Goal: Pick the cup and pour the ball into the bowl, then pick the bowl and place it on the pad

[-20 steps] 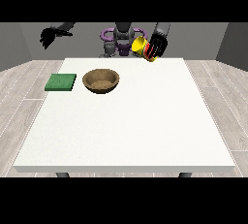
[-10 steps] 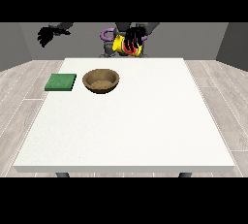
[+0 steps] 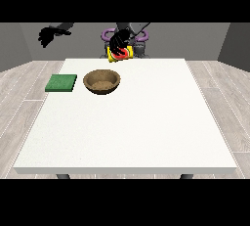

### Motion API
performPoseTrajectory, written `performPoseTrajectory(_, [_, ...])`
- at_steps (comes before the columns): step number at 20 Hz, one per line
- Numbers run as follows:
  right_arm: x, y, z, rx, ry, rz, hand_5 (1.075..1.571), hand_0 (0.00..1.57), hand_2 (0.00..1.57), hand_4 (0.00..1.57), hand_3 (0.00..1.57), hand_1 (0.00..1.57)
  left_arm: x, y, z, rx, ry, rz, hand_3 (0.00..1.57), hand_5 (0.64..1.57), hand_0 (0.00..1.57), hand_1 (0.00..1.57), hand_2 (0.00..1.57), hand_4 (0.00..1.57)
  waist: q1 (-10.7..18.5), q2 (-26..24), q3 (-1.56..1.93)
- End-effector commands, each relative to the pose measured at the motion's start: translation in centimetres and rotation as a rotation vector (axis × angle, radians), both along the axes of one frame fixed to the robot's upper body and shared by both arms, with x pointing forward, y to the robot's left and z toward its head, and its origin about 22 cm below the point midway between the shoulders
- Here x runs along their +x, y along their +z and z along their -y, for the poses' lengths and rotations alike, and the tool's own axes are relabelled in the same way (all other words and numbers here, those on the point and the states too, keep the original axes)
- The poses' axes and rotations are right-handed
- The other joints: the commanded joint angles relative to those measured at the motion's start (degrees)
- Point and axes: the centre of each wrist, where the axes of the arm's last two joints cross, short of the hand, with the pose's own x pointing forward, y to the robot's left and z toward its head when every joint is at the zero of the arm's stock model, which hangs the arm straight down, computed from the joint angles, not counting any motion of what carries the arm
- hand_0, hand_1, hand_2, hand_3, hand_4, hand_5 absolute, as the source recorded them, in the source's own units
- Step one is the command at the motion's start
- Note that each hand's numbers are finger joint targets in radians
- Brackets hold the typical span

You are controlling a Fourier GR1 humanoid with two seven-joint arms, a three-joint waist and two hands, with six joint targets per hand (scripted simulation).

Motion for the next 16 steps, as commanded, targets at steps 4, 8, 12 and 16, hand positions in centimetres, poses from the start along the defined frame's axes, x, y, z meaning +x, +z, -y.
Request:
performPoseTrajectory(4, [-0.6,0.4,2.5,0.004,-0.051,0.032,1.571,0.00,0.00,0.00,0.00,0.00,-2.0,-0.6,4.2,0.257,-0.096,0.092,1.57,1.137,1.45,1.45,1.57,1.53,2.59,1.70,-0.04])
performPoseTrajectory(8, [0.6,-0.2,-1.4,0.012,-0.014,-0.072,1.569,0.00,0.00,0.00,0.00,0.00,-0.6,-0.7,0.2,0.262,-0.071,0.008,1.57,1.134,1.45,1.45,1.57,1.53,2.24,-1.62,-0.12])
performPoseTrajectory(12, [-0.8,0.1,1.8,0.008,-0.081,-0.055,1.569,0.00,0.00,0.00,0.00,0.00,0.4,3.4,0.6,-0.382,0.064,-0.023,1.57,1.092,1.50,1.50,1.57,1.57,6.16,-1.19,-0.49])
performPoseTrajectory(16, [-1.7,-1.2,1.5,0.031,-0.131,-0.089,1.567,0.00,0.00,0.00,0.00,0.00,0.6,3.4,-2.5,-0.855,0.172,-0.058,1.43,1.196,1.24,1.24,1.54,1.51,10.74,-0.50,-0.74])
